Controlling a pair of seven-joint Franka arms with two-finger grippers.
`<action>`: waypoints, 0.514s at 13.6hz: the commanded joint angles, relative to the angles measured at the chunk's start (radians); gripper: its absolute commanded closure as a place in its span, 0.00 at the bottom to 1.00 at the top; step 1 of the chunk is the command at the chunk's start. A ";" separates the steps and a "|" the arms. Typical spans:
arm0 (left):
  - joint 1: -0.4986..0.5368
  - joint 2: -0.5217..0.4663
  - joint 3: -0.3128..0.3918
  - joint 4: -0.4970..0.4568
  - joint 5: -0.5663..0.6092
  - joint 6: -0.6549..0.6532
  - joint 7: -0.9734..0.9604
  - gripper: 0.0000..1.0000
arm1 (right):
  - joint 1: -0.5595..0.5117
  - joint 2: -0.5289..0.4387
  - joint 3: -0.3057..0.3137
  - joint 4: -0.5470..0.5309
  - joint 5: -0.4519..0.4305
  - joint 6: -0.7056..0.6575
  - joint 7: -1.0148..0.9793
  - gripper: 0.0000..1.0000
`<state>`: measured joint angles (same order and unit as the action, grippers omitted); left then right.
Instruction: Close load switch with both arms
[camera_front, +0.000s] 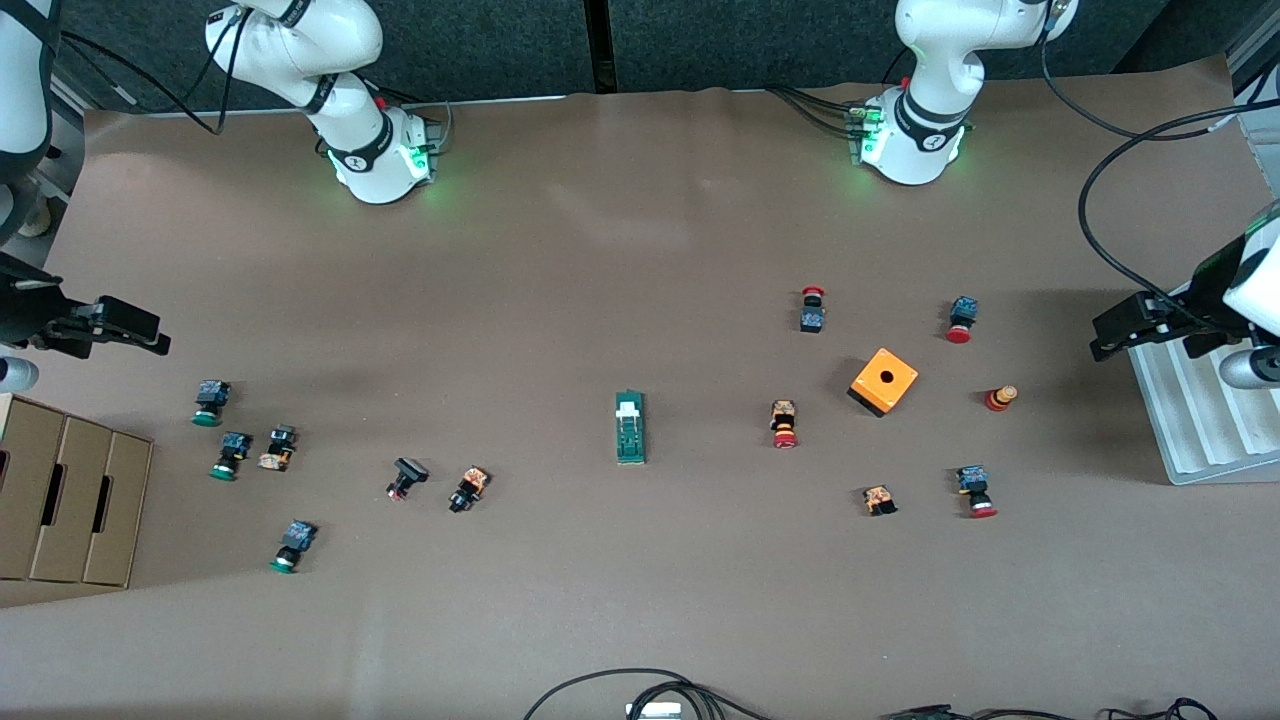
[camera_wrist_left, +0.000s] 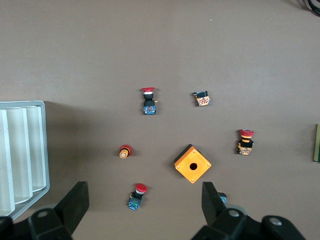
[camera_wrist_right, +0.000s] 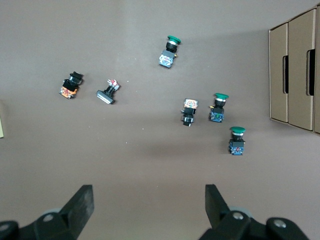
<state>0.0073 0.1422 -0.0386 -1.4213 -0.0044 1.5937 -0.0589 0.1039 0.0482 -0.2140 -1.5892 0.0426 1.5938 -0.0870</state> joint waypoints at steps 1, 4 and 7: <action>0.005 -0.001 -0.003 0.007 0.014 -0.017 0.005 0.00 | 0.002 -0.001 -0.002 0.003 -0.018 0.003 0.003 0.01; 0.005 0.000 -0.003 0.007 0.014 -0.017 0.005 0.00 | 0.005 0.001 -0.004 0.006 -0.023 0.003 -0.008 0.01; 0.000 0.000 -0.006 0.010 0.014 -0.015 0.005 0.00 | 0.005 0.001 -0.004 0.009 -0.024 0.003 -0.008 0.01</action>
<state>0.0070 0.1423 -0.0386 -1.4215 -0.0027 1.5937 -0.0589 0.1037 0.0482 -0.2153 -1.5892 0.0425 1.5945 -0.0876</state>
